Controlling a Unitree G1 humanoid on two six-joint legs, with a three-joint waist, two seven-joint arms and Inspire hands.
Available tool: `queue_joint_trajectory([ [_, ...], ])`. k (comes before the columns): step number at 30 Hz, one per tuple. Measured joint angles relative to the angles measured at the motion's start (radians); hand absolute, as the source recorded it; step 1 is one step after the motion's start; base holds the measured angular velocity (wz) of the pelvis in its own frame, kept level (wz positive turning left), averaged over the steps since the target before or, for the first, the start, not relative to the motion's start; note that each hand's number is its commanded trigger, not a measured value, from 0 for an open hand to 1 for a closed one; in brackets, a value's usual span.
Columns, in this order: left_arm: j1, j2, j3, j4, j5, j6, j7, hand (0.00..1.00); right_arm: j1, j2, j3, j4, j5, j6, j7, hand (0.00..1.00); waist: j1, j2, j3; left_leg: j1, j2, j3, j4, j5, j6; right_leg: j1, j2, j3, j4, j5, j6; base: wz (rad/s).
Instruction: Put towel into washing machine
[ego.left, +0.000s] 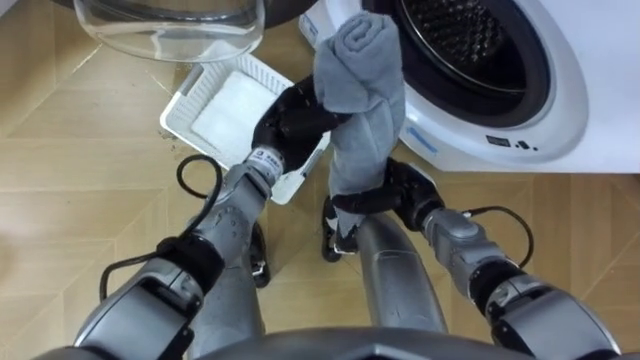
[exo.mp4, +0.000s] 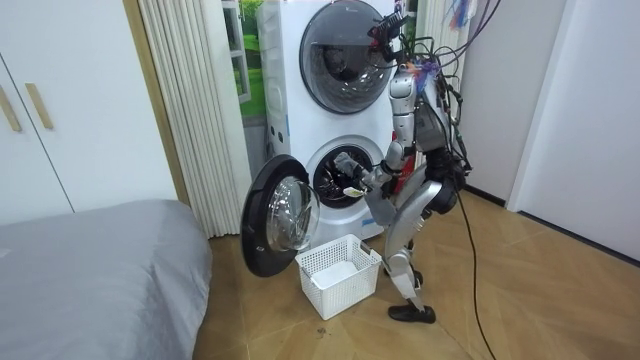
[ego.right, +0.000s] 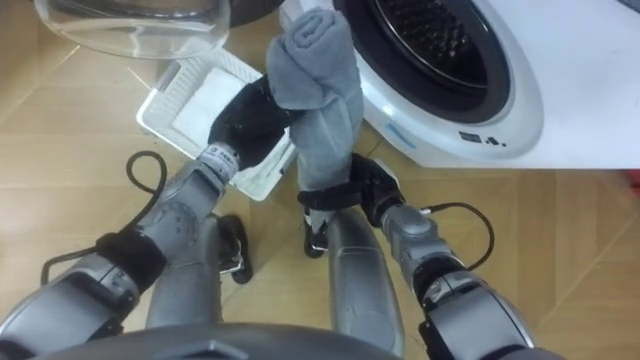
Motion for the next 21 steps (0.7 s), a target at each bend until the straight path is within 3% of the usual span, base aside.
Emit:
queue_joint_trajectory([
  [4,0.010,-0.015,0.000,-0.008,-0.137,0.015,-0.009,1.00,0.000,-0.001,-0.001,-0.005,0.000,0.001,-0.001,1.00,0.017,0.003,-0.0036,0.002,0.000,0.001,-0.006,0.003,-0.003,0.001,0.003,0.001,-0.005,0.003,-0.003,-0.01],
  [7,0.031,-0.027,-0.001,-0.011,-0.213,0.016,-0.013,1.00,0.002,-0.001,0.001,-0.008,0.001,0.006,-0.012,1.00,0.031,0.017,-0.0123,0.009,-0.001,-0.001,-0.014,0.008,-0.005,0.010,0.007,-0.004,-0.017,0.009,-0.006,0.00],
  [12,0.055,-0.028,0.001,-0.011,-0.263,0.022,-0.014,1.00,0.019,-0.004,0.002,-0.020,-0.007,0.008,-0.032,1.00,0.043,0.026,-0.0165,0.019,-0.001,-0.001,-0.023,0.013,-0.010,0.018,0.007,-0.007,-0.020,0.010,-0.009,0.01],
  [14,0.063,-0.027,0.002,-0.017,-0.261,0.025,-0.014,0.00,0.030,-0.004,0.001,-0.028,-0.006,0.008,-0.036,1.00,0.048,0.026,-0.0165,0.021,-0.001,-0.001,-0.025,0.013,-0.011,0.017,0.007,-0.002,-0.018,0.010,-0.009,0.00],
  [21,0.090,-0.019,0.017,-0.010,-0.212,0.037,-0.034,0.00,0.056,-0.007,0.001,-0.033,-0.020,0.014,-0.048,1.00,0.056,0.025,-0.0154,0.028,-0.002,0.011,-0.055,0.029,-0.014,0.018,0.004,0.000,-0.034,0.014,-0.014,0.00],
])
